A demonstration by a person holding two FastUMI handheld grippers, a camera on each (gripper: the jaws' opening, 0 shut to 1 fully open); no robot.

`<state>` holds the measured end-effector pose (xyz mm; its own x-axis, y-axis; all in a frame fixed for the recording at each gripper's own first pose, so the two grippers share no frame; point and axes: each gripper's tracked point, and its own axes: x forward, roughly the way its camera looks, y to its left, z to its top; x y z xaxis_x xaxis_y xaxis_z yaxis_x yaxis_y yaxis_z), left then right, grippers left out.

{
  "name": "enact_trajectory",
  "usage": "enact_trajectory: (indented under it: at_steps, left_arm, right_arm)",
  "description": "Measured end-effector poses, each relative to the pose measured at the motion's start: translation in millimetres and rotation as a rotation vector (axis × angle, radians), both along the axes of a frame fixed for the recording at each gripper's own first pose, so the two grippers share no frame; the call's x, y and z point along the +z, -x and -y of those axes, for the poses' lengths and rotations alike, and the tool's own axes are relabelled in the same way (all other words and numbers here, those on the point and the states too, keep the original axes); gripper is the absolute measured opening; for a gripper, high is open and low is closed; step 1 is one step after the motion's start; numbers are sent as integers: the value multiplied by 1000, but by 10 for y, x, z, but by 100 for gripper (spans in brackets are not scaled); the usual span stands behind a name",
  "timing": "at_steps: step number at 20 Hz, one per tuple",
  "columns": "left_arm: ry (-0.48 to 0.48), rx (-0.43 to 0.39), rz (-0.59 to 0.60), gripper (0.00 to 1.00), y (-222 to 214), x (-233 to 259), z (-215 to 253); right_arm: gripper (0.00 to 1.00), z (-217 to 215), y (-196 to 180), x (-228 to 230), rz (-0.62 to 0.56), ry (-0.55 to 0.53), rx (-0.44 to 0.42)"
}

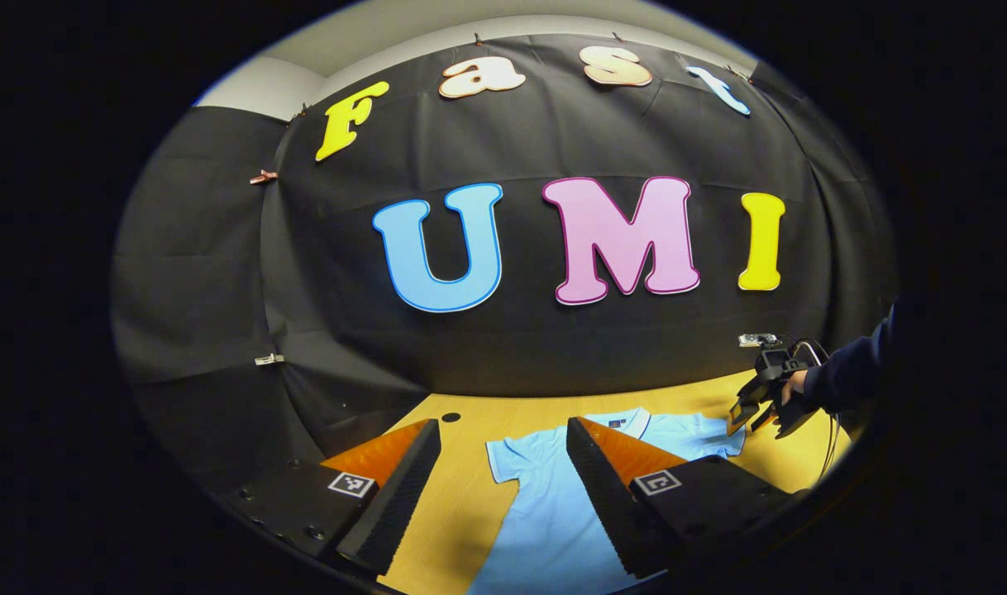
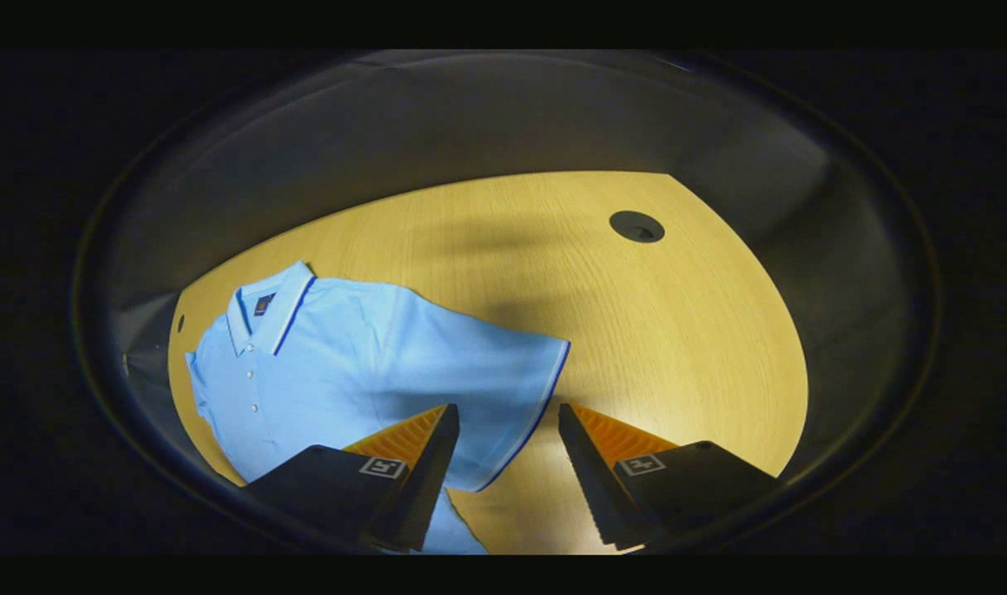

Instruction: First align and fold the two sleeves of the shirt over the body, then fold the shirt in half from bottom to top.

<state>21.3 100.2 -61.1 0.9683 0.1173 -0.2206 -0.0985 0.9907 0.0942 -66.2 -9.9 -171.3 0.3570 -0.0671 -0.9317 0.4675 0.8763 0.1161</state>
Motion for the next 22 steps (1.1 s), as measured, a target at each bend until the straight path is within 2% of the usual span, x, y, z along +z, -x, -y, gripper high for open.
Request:
enact_trajectory:
  at_steps: [2,4,5,6,7,8,9,10,13,17,22]
  left_arm:
    - [5,6,-14,98,-32,-49,-45]
    - [8,6,-23,98,-74,-85,-79]
    - [11,3,-24,98,-105,-90,-83]
    - [14,-2,-28,98,-135,-120,-88]
    - [16,-5,-30,98,-154,-127,-94]
    - [18,-10,-32,98,-172,-147,-102]
    - [21,-14,-35,98,-187,-165,-108]
    - [24,-18,-38,98,-197,-190,-131]
    - [36,-21,-57,98,-245,-278,-200]
    - [53,-27,-65,98,-315,-316,-262]
    - [67,-32,-67,98,-371,-372,-377]
  right_arm:
    - [66,24,-67,-52,-6,20,-15]
    - [50,64,-64,-36,-34,49,-19]
    - [45,16,-63,-43,-49,29,-16]
    - [36,34,-104,-27,-35,35,-30]
    - [22,-6,-110,-50,-46,12,-43]
    - [12,7,-130,-36,-30,5,-53]
    - [7,-38,-151,-21,-23,-28,-64]
    - [18,-41,-180,-18,-6,-46,-80]
    - [10,-121,-267,58,21,-82,-85]
    - [10,-255,-368,245,58,-106,-82]
    - [11,-528,-533,533,103,-121,-31]
